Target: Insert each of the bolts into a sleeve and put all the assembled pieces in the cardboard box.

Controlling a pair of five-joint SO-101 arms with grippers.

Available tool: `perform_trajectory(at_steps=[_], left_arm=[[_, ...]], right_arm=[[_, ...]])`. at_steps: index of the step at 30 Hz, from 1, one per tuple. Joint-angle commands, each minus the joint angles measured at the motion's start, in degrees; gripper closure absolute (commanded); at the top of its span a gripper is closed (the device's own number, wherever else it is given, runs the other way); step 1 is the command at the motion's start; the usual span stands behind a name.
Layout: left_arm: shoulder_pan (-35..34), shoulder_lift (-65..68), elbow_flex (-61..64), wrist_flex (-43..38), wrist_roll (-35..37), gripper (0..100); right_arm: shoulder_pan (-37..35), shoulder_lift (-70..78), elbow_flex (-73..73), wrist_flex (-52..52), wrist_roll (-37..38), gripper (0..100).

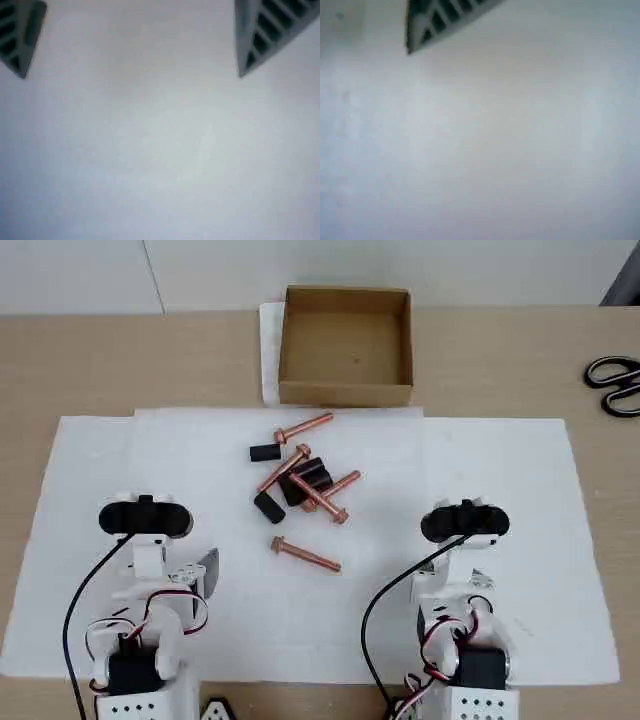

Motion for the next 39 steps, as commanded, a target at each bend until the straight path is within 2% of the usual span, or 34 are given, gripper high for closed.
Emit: perform_trajectory(at_steps=[1, 26, 32, 36, 39], left_arm=[[-0.1, -0.5, -2.3, -1.0, 0.3, 74], [0.5, -0.5, -2.3, -1.1, 0.3, 74], [1.5, -0.5, -2.5, -2.0, 0.2, 74], [-2.2, -0.4, -5.5, -7.1, 0.4, 74], [-5.8, -0.3, -8.8, -6.8, 0.3, 74]], right_arm=[[0.1, -0.3, -2.5, -0.8, -0.6, 81.3], [0.0, -0.3, -2.5, -1.3, -0.7, 81.3], [2.0, -0.3, -2.5, -5.0, 0.0, 81.3], [11.4, -0.3, -9.6, -6.5, 11.2, 81.3], [16.5, -0.3, -14.6, -11.4, 16.4, 81.3]])
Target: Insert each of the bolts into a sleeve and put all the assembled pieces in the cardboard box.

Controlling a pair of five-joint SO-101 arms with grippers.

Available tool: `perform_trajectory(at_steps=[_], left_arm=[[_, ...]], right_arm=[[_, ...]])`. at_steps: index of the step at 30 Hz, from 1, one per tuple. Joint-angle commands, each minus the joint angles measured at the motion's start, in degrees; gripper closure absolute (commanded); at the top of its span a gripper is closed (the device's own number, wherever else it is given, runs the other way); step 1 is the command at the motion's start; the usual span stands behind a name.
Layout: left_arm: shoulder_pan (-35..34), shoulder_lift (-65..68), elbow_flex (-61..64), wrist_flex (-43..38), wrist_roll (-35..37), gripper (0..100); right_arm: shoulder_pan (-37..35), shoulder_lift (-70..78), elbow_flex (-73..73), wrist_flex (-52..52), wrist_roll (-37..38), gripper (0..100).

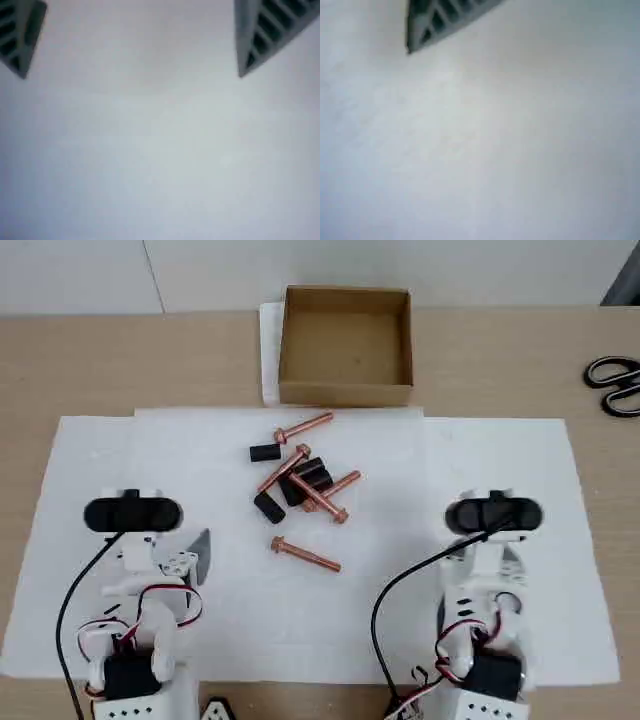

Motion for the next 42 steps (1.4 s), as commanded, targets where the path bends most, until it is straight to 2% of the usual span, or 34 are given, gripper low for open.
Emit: perform_trajectory(at_steps=[1, 6, 10, 14, 19, 24, 28, 33, 37, 42], left_arm=[[-4.2, -0.2, -5.7, -1.1, 0.3, 74], [-10.1, -0.1, -11.5, 0.7, 0.2, 74], [-11.3, 3.9, -18.6, 3.1, -3.5, 74], [-11.3, 16.2, -30.0, 3.9, -3.7, 74], [-11.3, 35.3, -45.5, 5.3, -3.7, 74], [-11.3, 50.1, -57.7, 11.3, -3.5, 74], [-11.3, 56.6, -61.1, 13.8, -3.5, 74], [-11.3, 57.1, -61.1, 14.0, -3.4, 74], [-12.7, 57.1, -61.1, 14.7, -2.1, 74], [-20.7, 57.5, -61.0, 14.7, 1.4, 74]], right_arm=[[6.5, -0.3, -8.6, -4.9, 4.9, 81.3], [9.3, 0.2, -21.0, -6.5, 5.2, 81.3], [9.2, 0.4, -31.1, -6.6, 5.0, 81.3], [9.2, 3.5, -39.6, -6.5, 5.1, 81.3], [9.5, 16.8, -53.2, -6.0, 5.1, 81.3], [8.3, 36.7, -71.9, 4.0, 4.5, 81.3], [3.4, 55.1, -86.2, 20.2, 4.0, 81.3], [-11.1, 76.0, -97.5, 40.5, 4.0, 81.3], [-20.8, 82.9, -97.0, 40.7, 3.6, 81.3], [-32.0, 83.3, -96.7, 40.2, 3.6, 81.3]])
